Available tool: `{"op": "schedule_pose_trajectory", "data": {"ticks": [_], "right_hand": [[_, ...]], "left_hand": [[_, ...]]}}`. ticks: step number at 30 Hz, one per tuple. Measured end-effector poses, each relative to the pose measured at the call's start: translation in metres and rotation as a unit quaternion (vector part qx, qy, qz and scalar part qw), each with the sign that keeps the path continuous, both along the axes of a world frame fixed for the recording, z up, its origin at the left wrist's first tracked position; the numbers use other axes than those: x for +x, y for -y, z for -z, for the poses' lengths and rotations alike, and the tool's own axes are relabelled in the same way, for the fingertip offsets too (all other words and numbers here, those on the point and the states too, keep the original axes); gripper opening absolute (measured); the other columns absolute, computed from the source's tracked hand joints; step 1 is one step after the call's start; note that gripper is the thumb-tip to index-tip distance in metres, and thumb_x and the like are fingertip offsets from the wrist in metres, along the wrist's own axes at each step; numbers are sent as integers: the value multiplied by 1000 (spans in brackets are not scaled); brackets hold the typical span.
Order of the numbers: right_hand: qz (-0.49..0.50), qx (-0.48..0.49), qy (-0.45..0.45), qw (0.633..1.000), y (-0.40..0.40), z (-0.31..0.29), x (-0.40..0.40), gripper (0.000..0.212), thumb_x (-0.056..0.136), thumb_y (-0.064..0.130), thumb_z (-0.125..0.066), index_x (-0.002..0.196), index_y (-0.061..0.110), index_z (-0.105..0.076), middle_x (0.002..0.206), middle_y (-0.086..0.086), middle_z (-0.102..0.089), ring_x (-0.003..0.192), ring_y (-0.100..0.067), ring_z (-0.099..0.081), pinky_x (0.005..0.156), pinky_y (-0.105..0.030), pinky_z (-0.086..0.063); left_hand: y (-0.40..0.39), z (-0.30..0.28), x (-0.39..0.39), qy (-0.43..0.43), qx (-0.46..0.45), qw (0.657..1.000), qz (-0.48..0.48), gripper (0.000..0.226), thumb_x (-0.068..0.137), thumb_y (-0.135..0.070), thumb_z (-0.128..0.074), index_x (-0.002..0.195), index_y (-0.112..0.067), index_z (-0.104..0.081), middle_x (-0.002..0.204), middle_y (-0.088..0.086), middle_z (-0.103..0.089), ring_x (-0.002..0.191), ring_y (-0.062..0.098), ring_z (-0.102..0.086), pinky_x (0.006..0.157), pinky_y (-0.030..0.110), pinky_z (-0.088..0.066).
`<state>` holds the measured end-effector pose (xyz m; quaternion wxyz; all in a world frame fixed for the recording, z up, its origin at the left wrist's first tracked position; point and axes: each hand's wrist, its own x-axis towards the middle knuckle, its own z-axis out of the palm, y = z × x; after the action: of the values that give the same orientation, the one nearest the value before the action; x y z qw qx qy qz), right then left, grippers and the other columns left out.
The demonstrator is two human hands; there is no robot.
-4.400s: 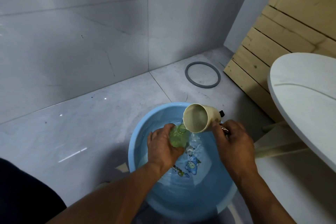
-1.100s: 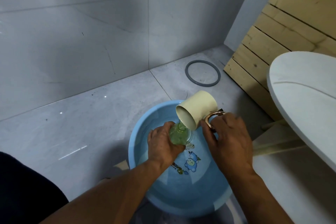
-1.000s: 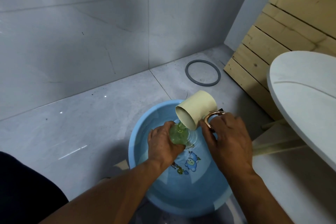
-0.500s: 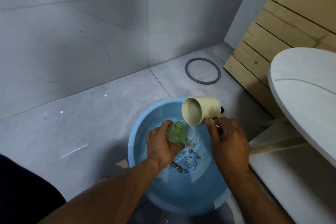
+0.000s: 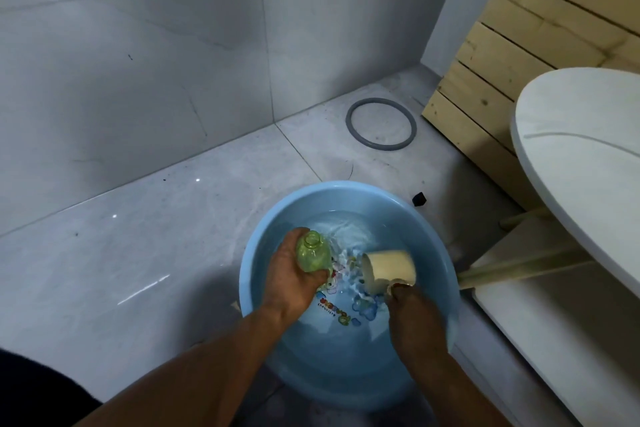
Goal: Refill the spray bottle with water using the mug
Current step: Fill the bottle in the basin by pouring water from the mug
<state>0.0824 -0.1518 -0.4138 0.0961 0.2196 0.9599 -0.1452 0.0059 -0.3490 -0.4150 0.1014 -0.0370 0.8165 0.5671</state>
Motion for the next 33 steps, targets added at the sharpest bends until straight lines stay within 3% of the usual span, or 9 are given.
{"op": "schedule_pose_trajectory", "data": {"ticks": [2,4,7,12,15,19,22,27,33], "right_hand": [[-36,53,8,998,1,5,4,12,90,9,-57,92,14,-68,97,-7,-70,88,-26,-67,67,-30,-45],[-57,99,27,993,4,5,6,16,93,13,-53,102,16,-66,103,-4,-68,94,-24,-66,74,-34,-51],[-62,69,50,994,7,5,6,25,101,18,-40,117,19,-59,118,-3,-64,112,-20,-60,89,-29,-47],[21,-149,53,987,16,1,-7,27,103,23,-43,106,10,-67,111,-14,-68,102,-29,-63,80,-30,-42],[167,-317,-1,934,11,-8,-17,28,100,22,-48,89,8,-69,98,-15,-69,86,-27,-61,74,-31,-42],[273,-403,-75,870,5,-21,-17,29,91,31,-61,67,17,-62,67,-1,-60,62,-18,-50,62,-30,-38],[271,-392,-139,868,8,-36,-15,39,87,35,-68,60,16,-47,58,-4,-43,58,-19,-40,58,-32,-33],[222,-380,-209,874,9,-68,-23,44,86,33,-71,58,18,-41,56,-3,-38,55,-14,-37,57,-31,-34],[158,-368,-253,881,12,-95,-31,44,88,33,-70,59,16,-41,55,-1,-34,52,-9,-32,52,-28,-32]], "left_hand": [[2,2,-1,0,-8,1000,5,70,64,-10,-93,113,-41,-54,112,-7,-68,106,17,-66,94,31,-54],[4,1,-1,1,-10,1000,9,70,64,-8,-93,115,-34,-54,112,-3,-68,105,19,-66,93,30,-54],[7,2,1,3,-30,999,18,70,65,-6,-92,115,-35,-52,113,-2,-67,104,17,-65,95,30,-53],[12,6,0,-4,-62,998,14,72,60,-9,-93,109,-43,-52,111,-5,-67,102,16,-66,97,40,-54],[11,6,0,-10,-72,997,4,71,59,-13,-93,110,-43,-53,111,-6,-67,102,17,-65,97,39,-55],[8,6,0,-15,-73,997,7,75,54,-27,-91,110,-55,-50,113,-5,-67,108,23,-64,97,44,-55],[5,4,2,-20,-74,997,12,78,53,-27,-91,105,-65,-48,113,-3,-66,106,20,-65,96,42,-56],[0,3,6,-26,-73,997,26,70,47,-47,-82,112,-46,-54,115,-1,-63,106,21,-62,95,41,-55],[-3,2,5,-38,-84,995,34,67,48,-48,-79,111,-44,-56,110,-3,-63,101,22,-65,87,45,-57]]}}
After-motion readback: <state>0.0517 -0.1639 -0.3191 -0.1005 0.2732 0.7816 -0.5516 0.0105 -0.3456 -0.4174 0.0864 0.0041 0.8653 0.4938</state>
